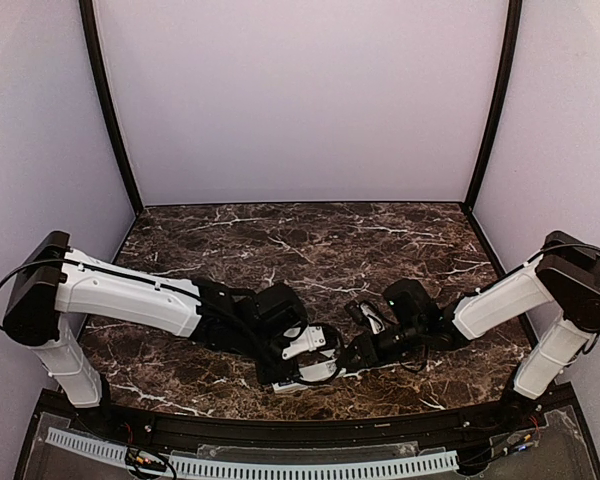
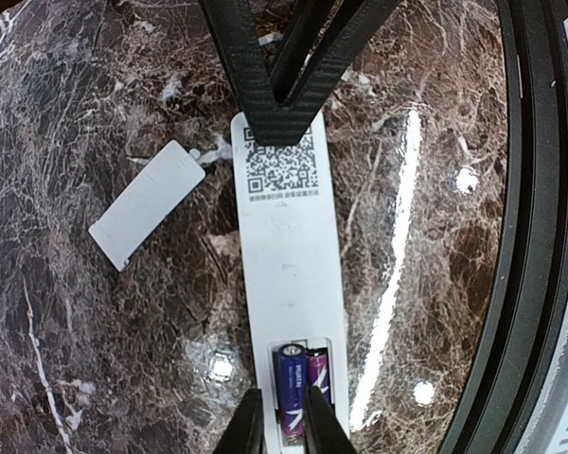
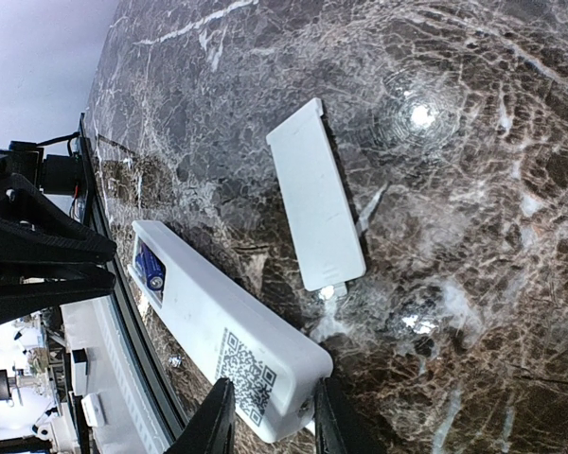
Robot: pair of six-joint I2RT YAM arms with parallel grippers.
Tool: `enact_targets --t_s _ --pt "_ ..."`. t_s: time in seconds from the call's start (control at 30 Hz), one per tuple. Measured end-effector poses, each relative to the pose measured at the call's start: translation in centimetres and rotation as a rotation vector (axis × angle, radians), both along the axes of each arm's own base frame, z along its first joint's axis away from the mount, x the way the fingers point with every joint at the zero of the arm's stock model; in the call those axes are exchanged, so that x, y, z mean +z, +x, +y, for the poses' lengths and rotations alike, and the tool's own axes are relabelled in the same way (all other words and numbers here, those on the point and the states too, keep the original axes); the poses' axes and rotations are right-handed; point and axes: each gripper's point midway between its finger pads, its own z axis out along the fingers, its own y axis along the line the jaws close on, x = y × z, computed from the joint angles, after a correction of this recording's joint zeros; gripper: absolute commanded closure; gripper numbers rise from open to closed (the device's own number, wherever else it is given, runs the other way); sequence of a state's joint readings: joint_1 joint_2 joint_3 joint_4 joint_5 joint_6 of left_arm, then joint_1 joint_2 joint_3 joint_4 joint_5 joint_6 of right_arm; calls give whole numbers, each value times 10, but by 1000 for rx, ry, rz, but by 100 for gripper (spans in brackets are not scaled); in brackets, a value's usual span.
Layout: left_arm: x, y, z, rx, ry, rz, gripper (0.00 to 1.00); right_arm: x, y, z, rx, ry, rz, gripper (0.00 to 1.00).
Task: Load the batteries into the remote control
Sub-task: Place the battery in the battery compartment.
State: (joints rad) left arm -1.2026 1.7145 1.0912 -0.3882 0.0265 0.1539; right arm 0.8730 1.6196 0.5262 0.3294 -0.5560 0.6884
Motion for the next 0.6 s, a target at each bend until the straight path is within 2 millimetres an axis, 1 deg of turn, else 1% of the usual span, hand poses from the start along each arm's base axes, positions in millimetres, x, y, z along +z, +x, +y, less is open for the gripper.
enact_targets --t_s 0.23,0.47,0.6 --pt "-1 -3 11 2 25 2 84 0 0 0 0 0 0 72" --pt "-13 -8 30 -2 81 17 84 0 0 0 0 0 0 72" --pt "-15 -9 34 -5 91 18 84 0 0 0 0 0 0 72"
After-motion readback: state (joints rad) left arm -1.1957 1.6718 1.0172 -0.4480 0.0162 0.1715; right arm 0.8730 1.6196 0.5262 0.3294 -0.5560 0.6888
